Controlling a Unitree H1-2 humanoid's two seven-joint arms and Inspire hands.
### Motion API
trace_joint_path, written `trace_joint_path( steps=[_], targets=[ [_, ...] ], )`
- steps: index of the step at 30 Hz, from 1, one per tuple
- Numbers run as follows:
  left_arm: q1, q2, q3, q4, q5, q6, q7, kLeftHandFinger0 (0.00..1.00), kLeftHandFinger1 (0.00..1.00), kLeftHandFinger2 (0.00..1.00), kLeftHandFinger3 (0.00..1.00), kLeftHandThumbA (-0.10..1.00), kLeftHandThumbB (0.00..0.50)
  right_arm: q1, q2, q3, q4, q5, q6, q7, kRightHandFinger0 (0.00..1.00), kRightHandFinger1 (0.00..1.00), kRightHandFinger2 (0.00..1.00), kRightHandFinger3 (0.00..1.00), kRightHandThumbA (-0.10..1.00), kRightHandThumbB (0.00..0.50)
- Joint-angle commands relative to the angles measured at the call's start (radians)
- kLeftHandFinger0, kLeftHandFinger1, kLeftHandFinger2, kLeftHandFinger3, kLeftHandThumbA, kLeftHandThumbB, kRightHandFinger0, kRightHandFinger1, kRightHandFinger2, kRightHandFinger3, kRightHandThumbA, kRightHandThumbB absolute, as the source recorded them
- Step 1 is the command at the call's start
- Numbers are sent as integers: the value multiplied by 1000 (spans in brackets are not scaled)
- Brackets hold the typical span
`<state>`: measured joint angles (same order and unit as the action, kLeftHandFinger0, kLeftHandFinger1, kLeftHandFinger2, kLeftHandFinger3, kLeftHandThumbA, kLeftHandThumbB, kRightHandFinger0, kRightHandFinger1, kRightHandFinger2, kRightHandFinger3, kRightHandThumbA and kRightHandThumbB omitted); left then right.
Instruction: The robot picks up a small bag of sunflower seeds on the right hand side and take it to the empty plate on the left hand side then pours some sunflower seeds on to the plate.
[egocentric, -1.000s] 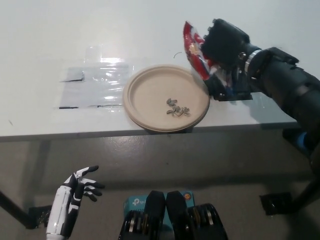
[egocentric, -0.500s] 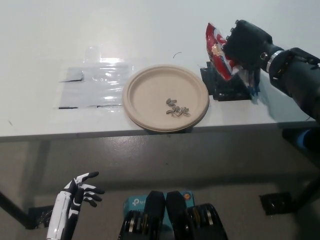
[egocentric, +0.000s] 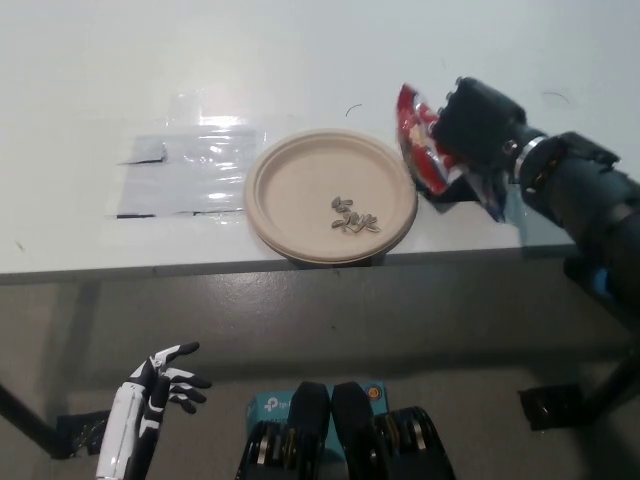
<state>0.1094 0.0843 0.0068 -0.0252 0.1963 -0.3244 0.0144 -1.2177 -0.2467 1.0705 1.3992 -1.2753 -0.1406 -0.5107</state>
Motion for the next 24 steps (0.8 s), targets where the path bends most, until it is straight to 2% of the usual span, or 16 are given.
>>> trace_joint_path(
  steps=[1, 3, 4, 6, 9, 19, 23, 24],
  targets=[
    [-1, 1, 8, -18, 20, -39, 30, 381, 403, 460, 713, 1000, 0, -56, 24, -91, 15, 117, 47, 219, 1000, 1000, 1000, 1000, 251, 409],
    [0, 1, 7, -21, 16, -29, 26, 388, 406, 462, 718, 1000, 9, -52, 34, -113, 19, 130, 68, 269, 1000, 1000, 1000, 1000, 350, 473],
    [0, 1, 8, -23, 10, -28, 23, 392, 408, 465, 721, 1000, 11, -50, 40, -132, 21, 145, 75, 303, 1000, 1000, 1000, 1000, 435, 499],
    [1, 1, 9, -25, 9, -24, 23, 397, 409, 468, 726, 1000, 21, -44, 41, -147, 19, 149, 74, 320, 1000, 1000, 1000, 1000, 531, 500],
    [2, 2, 10, -21, 11, -32, 26, 388, 404, 465, 725, 1000, 8, -39, 41, -168, 15, 159, 60, 350, 1000, 1000, 1000, 1000, 659, 500],
    [2, -1, 11, -21, 15, -29, 28, 393, 404, 461, 707, 1000, 4, -52, 26, -275, -3, 249, 23, 509, 1000, 1000, 1000, 1000, 690, 500],
    [2, 0, 13, -12, 0, -37, 26, 403, 406, 463, 708, 1000, 18, -65, 20, -389, -27, 377, -41, 714, 1000, 1000, 1000, 1000, 617, 500],
    [2, 0, 13, -13, -3, -35, 24, 406, 408, 465, 710, 1000, 22, -60, 15, -407, -46, 394, -52, 754, 1000, 1000, 1000, 1000, 630, 500]
  ],
)
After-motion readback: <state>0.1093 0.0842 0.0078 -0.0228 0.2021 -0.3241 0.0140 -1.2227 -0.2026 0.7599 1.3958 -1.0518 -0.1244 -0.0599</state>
